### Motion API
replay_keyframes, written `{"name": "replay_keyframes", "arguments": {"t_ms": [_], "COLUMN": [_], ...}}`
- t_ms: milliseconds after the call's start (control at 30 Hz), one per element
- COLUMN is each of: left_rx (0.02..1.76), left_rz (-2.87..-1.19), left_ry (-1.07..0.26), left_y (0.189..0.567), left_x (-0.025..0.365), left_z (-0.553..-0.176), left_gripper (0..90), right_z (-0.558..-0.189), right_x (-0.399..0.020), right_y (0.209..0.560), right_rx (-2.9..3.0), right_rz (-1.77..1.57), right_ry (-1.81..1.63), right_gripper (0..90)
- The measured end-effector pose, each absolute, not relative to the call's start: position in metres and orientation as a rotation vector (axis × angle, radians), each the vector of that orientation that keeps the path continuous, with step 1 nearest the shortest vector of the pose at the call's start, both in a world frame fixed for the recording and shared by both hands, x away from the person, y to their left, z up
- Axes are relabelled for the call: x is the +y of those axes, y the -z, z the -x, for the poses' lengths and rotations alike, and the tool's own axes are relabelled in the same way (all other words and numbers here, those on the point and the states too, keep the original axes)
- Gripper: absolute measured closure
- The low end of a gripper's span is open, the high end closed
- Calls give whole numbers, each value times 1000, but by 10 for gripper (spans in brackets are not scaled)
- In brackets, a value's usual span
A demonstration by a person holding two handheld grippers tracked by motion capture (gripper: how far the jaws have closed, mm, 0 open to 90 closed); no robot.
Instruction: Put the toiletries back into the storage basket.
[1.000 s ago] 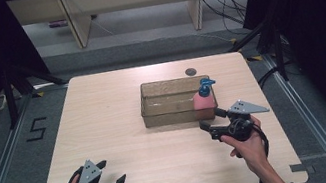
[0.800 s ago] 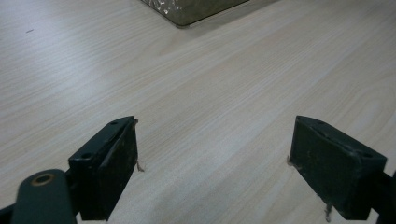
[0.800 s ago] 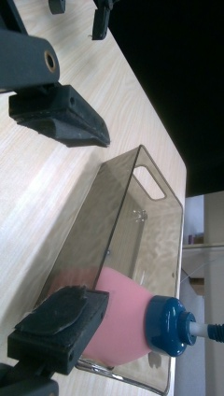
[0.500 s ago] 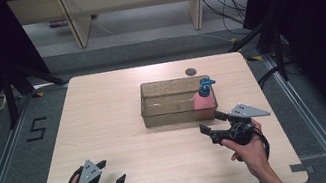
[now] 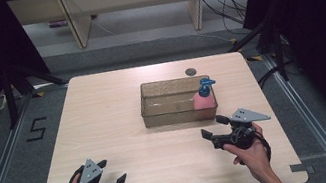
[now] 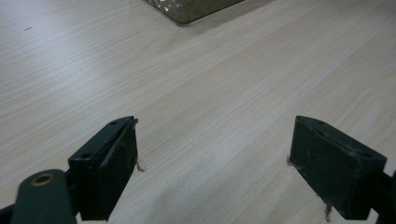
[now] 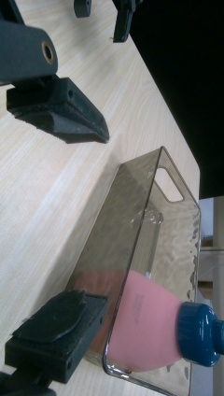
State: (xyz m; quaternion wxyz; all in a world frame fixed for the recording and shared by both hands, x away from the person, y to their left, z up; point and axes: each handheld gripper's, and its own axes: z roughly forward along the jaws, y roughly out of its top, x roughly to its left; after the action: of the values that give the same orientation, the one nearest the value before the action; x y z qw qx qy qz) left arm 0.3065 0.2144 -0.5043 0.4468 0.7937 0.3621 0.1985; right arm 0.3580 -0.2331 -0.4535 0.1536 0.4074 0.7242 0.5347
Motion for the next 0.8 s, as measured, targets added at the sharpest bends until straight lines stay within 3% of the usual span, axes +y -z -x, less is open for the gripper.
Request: {"name": "replay_keyframes", "arguments": {"t_ms": [800], "left_rx": [892], "left_rz": [-1958], "left_ry": [-499], "left_y": [503], "left_x": [216], "left_z": [-302], "left_gripper": [149], "right_z": [-344], "right_x": [-238], "right_y": [457], "right_rx": [2074], "right_rz": [-1154], "right_ry": [-1572], "right_gripper": [155]}}
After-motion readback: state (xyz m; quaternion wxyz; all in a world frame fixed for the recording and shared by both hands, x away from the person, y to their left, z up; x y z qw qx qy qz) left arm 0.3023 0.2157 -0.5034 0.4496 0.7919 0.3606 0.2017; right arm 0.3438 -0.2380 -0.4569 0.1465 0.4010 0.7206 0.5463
